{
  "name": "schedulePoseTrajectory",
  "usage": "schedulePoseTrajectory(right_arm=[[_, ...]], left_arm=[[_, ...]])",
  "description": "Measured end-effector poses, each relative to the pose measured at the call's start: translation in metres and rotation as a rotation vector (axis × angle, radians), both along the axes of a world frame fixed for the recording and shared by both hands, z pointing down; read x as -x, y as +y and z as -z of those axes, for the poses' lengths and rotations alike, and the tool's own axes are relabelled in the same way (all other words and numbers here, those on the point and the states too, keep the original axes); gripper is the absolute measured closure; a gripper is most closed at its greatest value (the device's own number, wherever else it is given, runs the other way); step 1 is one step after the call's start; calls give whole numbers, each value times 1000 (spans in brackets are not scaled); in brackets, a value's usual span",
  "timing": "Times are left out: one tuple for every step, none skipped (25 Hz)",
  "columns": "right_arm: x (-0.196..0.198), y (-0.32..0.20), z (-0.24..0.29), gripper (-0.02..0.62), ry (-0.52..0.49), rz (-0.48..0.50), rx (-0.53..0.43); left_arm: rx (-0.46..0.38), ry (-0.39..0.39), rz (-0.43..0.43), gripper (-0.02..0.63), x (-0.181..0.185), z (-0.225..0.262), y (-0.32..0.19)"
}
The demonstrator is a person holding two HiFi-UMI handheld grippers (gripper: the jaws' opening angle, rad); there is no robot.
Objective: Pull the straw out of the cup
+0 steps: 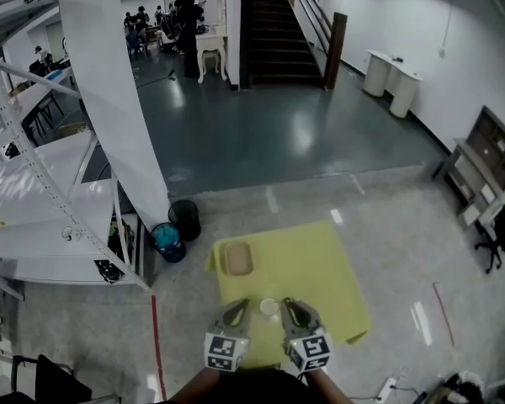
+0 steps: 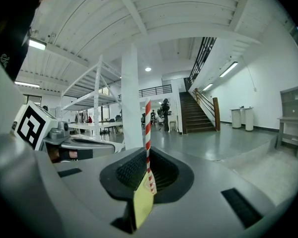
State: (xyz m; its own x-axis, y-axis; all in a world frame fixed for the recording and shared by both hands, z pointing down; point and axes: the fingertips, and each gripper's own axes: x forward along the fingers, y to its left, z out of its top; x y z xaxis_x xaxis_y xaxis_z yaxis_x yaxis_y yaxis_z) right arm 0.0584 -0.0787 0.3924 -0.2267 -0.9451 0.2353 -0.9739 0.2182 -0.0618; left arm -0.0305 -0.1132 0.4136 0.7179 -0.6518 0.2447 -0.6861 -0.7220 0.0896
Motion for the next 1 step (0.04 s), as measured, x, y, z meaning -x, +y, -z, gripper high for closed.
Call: schedulePoseTrajectory(right_arm=[[1,1,1,560,1,2,1]], left_arm=[[2,-1,1,560,1,1,1]])
